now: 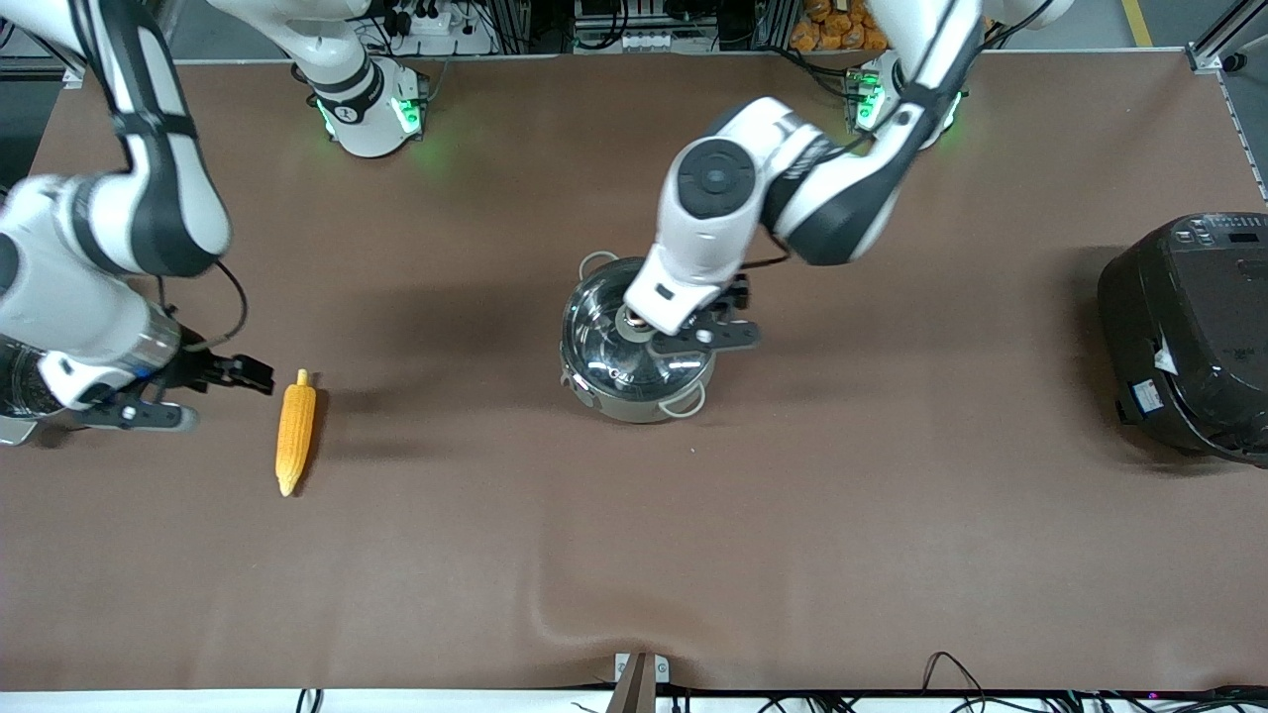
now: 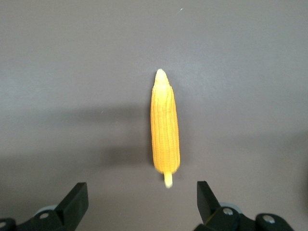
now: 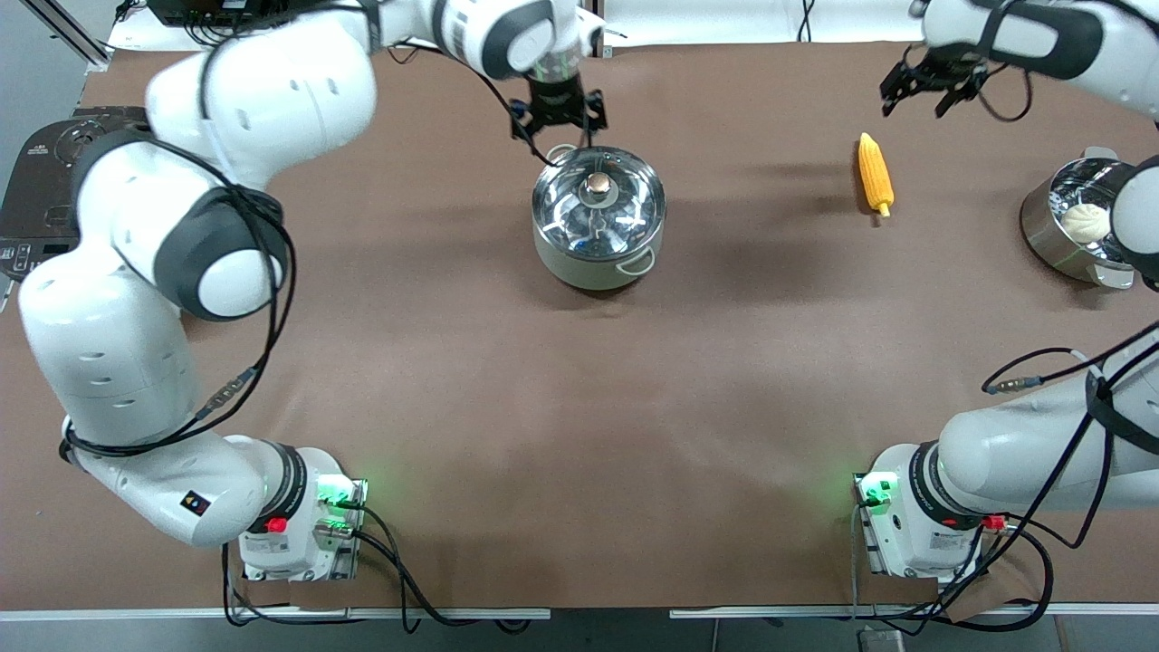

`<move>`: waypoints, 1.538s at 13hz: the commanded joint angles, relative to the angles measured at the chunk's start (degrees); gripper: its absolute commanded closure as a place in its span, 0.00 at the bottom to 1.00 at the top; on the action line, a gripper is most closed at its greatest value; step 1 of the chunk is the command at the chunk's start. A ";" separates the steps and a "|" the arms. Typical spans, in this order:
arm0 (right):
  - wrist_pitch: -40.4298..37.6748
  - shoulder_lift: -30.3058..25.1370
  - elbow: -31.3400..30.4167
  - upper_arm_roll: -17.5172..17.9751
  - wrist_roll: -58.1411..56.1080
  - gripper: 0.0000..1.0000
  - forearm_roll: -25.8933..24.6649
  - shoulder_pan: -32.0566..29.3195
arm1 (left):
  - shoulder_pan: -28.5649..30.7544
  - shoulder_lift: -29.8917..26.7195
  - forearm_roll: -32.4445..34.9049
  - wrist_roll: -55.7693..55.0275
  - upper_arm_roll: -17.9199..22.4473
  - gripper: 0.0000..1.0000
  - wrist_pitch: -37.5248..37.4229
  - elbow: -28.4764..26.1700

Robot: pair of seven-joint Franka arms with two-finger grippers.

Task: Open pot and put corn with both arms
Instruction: 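Grasp the lid knob with the left gripper while the right gripper grasps the corn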

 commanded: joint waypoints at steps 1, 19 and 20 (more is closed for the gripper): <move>4.67 3.06 -1.95 0.42 -0.49 0.00 -2.48 -0.48 | -1.28 2.22 -0.29 -1.88 0.91 0.00 0.51 2.58; 17.25 17.40 -1.87 0.15 -4.88 0.09 -5.04 -2.94 | -5.50 6.01 3.66 -4.08 1.79 0.31 5.17 1.79; 16.73 17.32 -1.87 0.15 -4.88 0.43 -5.04 -2.85 | -5.59 6.01 3.76 -4.16 1.79 0.39 5.17 1.79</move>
